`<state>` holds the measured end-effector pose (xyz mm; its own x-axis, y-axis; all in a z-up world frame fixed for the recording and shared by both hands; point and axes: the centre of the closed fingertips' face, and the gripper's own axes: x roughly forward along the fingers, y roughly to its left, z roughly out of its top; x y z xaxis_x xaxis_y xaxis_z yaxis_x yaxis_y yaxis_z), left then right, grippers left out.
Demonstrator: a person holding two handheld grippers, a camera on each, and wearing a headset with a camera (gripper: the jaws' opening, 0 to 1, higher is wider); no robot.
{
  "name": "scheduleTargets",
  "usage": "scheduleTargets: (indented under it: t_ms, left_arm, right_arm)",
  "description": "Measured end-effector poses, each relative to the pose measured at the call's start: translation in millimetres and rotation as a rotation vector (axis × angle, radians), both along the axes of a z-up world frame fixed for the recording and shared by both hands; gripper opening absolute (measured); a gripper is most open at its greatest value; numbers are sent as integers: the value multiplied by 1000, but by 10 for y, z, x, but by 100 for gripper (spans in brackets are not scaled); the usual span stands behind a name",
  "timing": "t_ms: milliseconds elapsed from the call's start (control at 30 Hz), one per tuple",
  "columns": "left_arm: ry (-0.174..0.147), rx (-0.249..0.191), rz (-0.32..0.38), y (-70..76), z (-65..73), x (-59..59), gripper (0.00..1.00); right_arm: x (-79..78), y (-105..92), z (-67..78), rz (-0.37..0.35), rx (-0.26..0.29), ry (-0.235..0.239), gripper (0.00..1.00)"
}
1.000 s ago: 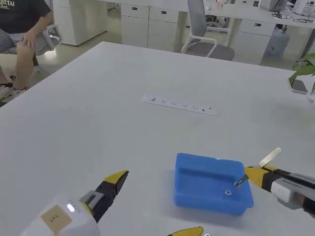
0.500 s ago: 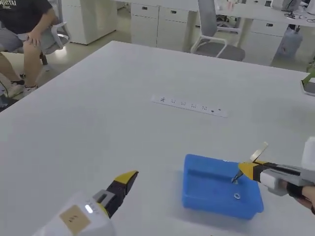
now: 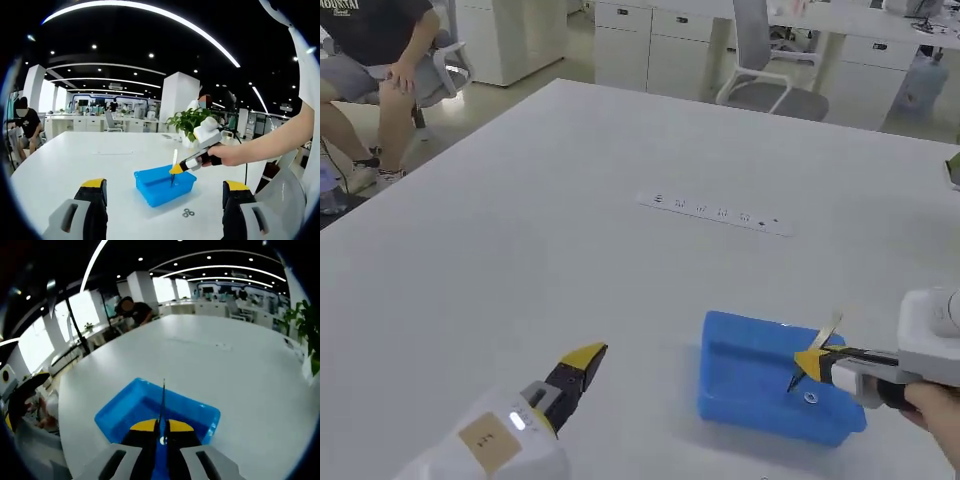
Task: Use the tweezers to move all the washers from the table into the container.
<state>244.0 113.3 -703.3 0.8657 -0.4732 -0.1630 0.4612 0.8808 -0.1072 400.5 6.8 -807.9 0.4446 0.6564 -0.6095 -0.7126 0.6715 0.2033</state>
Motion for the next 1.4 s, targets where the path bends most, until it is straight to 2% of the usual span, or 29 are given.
scheduleTargets:
  t_ms: [200, 300, 600, 800, 933, 1067, 1233, 1400]
  left_arm:
    - [-2, -2, 0, -6, 10, -6, 98]
    - [-1, -2, 2, -6, 12, -7, 98]
    - [0, -4, 5, 5, 15, -11, 98]
    - [0, -5, 2, 5, 15, -12, 98]
    - [1, -4, 3, 8, 13, -11, 98]
    - [3, -2, 0, 1, 9, -13, 97]
    - [7, 0, -4, -3, -5, -14, 97]
    - [11, -4, -7, -7, -11, -16, 97]
  right_arm:
    - [6, 2, -23, 21, -29, -22, 3]
    - [-33, -8, -33, 28, -59, -53, 3]
    - [-65, -7, -50, 41, -59, -84, 3]
    - [-52, -38, -39, 22, -63, -90, 4]
    - [-35, -57, 69, 3, -33, -118, 4]
    - [-62, -37, 236, -1, 3, -150, 4]
    - [-188, 8, 465, 18, 43, -182, 4]
    - [-339, 18, 617, 13, 85, -193, 4]
